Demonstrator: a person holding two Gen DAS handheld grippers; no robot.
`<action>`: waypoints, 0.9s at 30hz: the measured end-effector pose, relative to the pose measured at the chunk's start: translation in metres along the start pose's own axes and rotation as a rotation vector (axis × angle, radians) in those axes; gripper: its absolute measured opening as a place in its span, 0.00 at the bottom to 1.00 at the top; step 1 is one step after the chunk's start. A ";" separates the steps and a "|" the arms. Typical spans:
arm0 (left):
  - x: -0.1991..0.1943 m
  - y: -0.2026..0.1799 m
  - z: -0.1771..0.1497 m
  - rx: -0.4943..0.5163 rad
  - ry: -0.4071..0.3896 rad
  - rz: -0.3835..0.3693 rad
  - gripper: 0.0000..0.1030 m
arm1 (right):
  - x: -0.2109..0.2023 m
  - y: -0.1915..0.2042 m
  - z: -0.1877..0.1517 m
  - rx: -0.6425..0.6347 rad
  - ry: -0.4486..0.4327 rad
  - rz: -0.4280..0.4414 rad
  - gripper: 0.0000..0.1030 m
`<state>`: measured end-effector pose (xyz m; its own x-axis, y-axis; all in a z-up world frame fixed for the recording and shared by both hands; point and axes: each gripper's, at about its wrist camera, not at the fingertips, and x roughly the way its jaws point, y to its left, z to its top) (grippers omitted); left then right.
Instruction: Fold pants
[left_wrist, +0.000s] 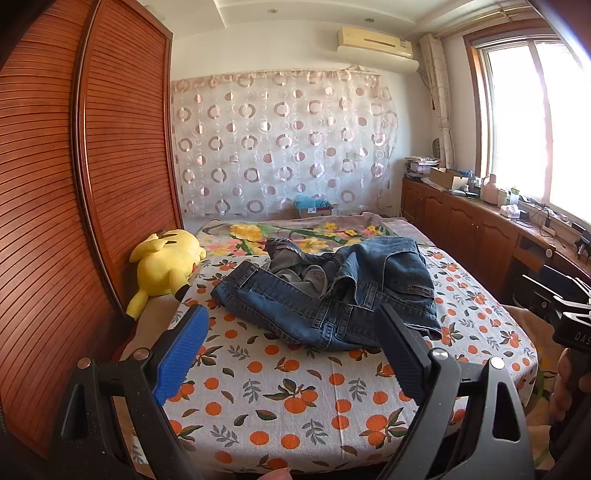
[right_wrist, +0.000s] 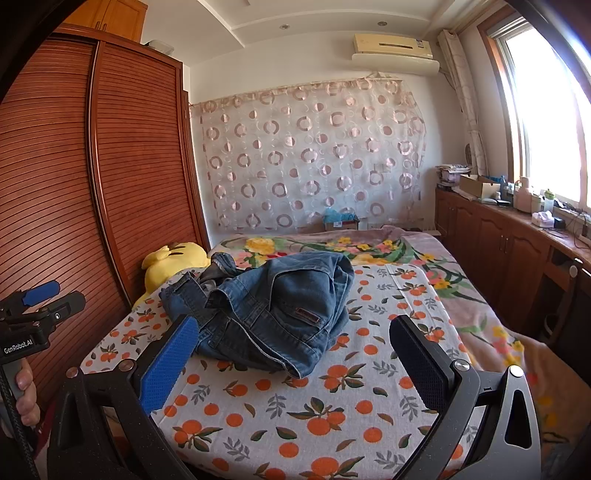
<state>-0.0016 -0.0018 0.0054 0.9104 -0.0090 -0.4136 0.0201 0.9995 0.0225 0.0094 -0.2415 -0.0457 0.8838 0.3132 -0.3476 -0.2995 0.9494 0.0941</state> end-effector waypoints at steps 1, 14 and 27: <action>-0.001 0.000 0.001 0.000 0.001 0.000 0.88 | 0.000 0.000 0.000 -0.001 -0.001 0.000 1.00; -0.002 0.001 0.002 -0.003 -0.001 0.000 0.88 | 0.000 0.001 0.000 -0.001 -0.004 0.001 1.00; -0.003 -0.003 0.002 -0.002 0.002 0.001 0.88 | 0.000 0.001 0.000 -0.003 -0.003 0.001 1.00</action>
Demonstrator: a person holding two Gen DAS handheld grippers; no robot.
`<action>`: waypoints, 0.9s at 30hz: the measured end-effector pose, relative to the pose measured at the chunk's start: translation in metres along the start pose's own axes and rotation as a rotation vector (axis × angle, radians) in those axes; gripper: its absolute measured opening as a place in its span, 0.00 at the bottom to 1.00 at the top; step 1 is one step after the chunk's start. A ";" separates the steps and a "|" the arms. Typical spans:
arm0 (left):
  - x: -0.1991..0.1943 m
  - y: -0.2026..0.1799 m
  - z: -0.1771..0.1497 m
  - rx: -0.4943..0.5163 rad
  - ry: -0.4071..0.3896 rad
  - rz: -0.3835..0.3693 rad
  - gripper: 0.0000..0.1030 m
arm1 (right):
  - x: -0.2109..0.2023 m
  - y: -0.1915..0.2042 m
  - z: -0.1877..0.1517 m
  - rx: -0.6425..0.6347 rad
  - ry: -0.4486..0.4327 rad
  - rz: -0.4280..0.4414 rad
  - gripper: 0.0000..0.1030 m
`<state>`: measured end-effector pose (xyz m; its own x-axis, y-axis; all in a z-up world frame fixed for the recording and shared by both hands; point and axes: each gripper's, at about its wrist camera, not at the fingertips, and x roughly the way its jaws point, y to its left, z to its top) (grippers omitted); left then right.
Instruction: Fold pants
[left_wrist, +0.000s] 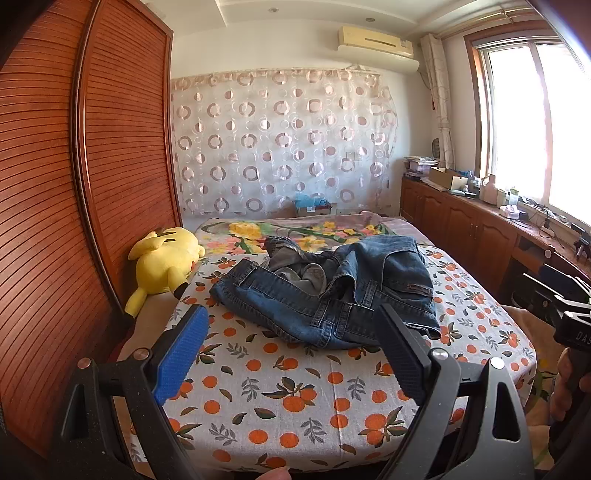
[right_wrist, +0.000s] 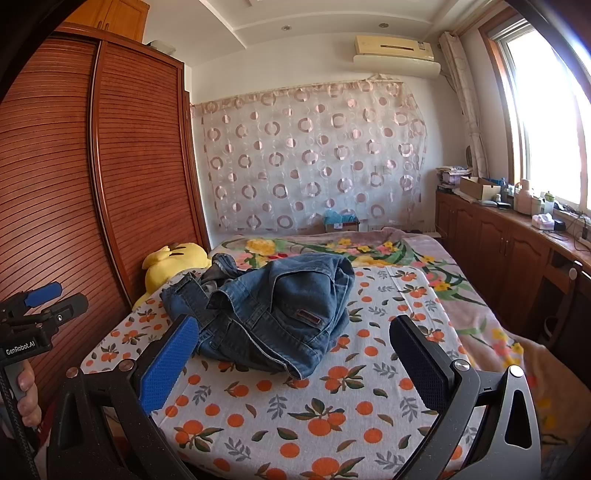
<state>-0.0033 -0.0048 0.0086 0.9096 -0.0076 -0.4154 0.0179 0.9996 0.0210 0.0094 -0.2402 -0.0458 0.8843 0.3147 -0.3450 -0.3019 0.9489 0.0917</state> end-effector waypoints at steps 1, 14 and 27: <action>0.000 0.000 0.000 0.000 0.000 0.001 0.88 | 0.000 0.000 0.000 0.000 0.000 -0.001 1.00; 0.000 0.001 0.000 -0.001 0.000 0.000 0.88 | -0.001 -0.001 0.000 0.001 0.002 0.001 1.00; -0.001 -0.005 -0.001 0.000 -0.002 0.000 0.88 | -0.001 -0.001 0.000 -0.003 -0.001 -0.001 1.00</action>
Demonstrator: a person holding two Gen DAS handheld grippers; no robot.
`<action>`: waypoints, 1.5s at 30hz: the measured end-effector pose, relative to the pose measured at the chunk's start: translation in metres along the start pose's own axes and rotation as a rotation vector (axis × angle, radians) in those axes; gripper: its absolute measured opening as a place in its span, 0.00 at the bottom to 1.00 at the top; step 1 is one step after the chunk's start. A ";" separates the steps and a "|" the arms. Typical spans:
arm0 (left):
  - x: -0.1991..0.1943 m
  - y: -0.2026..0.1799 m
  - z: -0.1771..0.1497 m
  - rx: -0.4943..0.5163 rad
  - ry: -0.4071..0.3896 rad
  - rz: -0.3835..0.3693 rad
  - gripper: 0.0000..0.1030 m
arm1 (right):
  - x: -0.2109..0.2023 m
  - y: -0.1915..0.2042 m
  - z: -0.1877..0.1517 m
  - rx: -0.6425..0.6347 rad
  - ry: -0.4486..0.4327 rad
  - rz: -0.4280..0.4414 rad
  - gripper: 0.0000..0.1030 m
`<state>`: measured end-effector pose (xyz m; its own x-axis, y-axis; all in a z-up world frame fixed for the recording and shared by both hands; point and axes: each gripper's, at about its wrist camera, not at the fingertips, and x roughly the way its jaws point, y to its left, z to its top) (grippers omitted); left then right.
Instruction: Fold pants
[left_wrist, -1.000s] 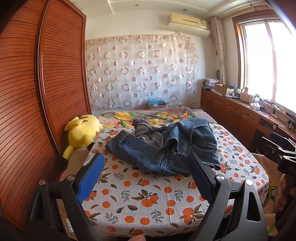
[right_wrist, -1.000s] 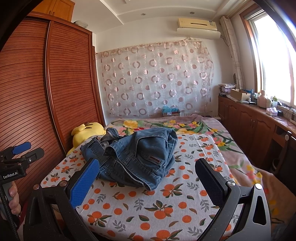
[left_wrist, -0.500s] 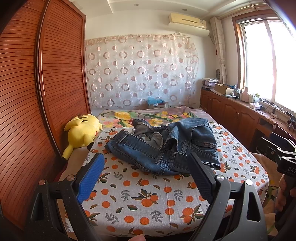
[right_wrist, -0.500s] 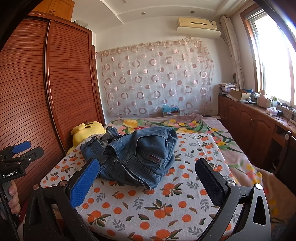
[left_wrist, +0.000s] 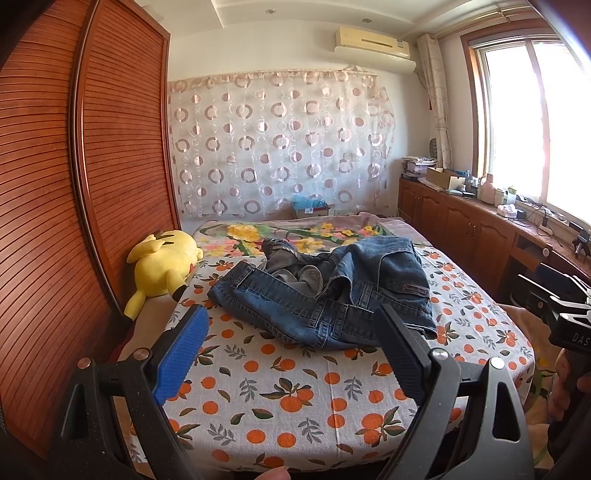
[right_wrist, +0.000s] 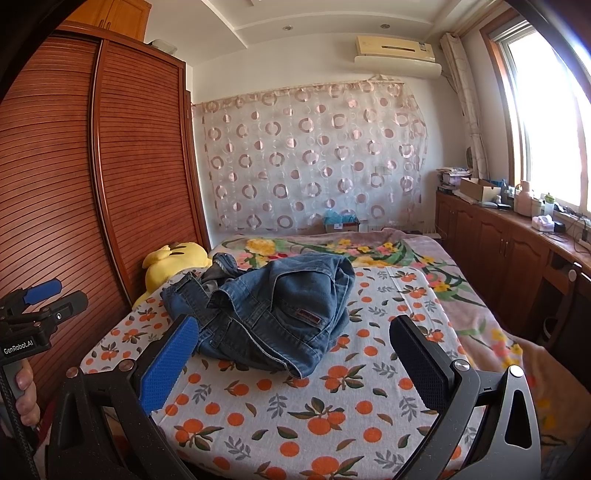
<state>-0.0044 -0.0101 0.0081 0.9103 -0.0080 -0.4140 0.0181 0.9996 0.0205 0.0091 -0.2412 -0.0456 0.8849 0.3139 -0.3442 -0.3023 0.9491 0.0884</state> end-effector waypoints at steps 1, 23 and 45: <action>0.000 0.001 -0.001 0.000 0.000 0.000 0.88 | 0.000 0.000 0.000 0.000 0.000 0.000 1.00; 0.030 0.004 -0.016 0.019 0.062 -0.029 0.88 | 0.019 -0.007 -0.009 -0.037 0.064 0.033 1.00; 0.125 0.038 -0.019 0.083 0.136 0.004 0.88 | 0.096 -0.008 -0.001 -0.152 0.269 0.136 0.58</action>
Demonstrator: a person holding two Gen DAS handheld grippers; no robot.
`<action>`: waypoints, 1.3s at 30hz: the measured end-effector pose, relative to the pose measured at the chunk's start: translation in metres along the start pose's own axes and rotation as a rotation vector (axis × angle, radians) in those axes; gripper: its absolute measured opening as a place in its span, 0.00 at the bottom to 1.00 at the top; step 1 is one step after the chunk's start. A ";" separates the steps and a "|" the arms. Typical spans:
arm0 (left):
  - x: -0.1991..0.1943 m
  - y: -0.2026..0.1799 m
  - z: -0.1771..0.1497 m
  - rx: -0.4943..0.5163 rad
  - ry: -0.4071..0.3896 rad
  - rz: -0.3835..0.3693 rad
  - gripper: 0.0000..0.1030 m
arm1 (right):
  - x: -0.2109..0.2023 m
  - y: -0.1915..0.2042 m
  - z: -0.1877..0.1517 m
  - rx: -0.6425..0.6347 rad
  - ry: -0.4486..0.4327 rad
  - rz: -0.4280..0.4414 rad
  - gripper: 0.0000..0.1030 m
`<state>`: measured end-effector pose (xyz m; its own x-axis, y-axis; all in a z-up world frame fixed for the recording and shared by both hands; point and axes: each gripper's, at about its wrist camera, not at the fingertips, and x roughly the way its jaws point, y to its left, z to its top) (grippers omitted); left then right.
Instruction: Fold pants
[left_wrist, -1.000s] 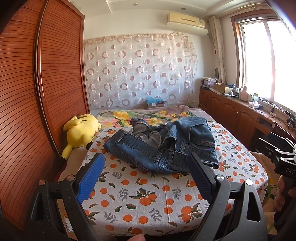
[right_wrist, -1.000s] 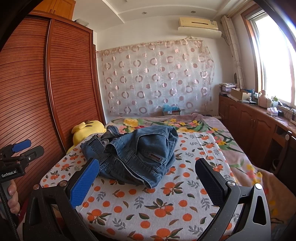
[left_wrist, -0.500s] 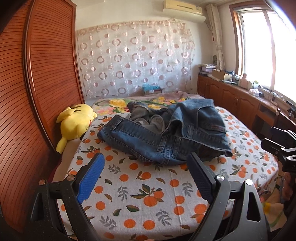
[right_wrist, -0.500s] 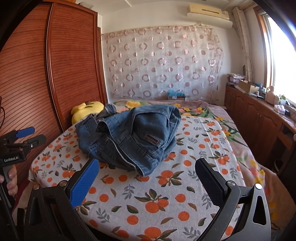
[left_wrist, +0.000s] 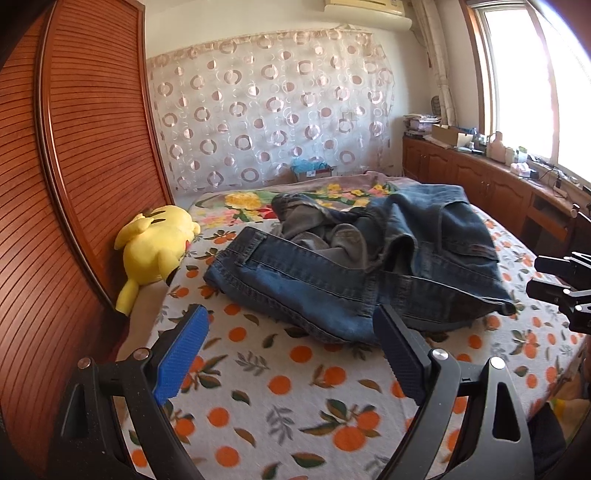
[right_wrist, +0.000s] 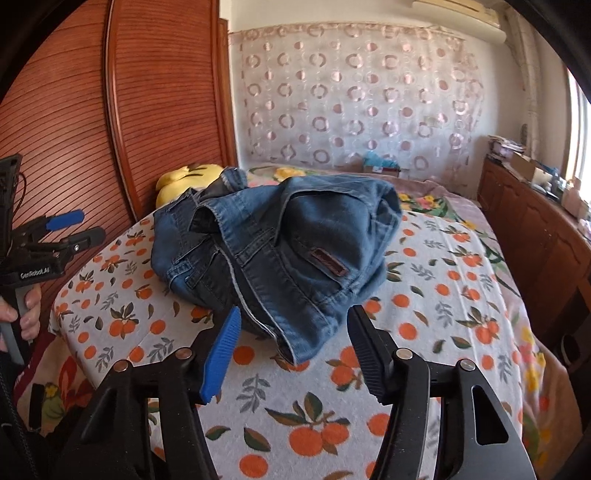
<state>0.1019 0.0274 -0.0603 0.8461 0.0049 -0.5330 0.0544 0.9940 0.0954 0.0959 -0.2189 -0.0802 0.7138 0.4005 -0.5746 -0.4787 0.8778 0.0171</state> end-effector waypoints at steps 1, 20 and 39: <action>0.003 0.002 0.000 -0.001 0.004 0.003 0.88 | 0.004 0.002 0.002 -0.012 0.009 0.008 0.55; 0.023 0.043 -0.015 -0.064 0.071 -0.002 0.88 | 0.059 0.049 0.074 -0.193 0.074 0.136 0.34; 0.021 0.049 -0.013 -0.077 0.069 -0.020 0.88 | -0.001 -0.001 0.091 -0.040 -0.148 0.004 0.02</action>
<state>0.1154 0.0775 -0.0781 0.8067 -0.0101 -0.5908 0.0276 0.9994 0.0205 0.1426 -0.1958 -0.0051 0.7782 0.4405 -0.4477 -0.4993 0.8663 -0.0155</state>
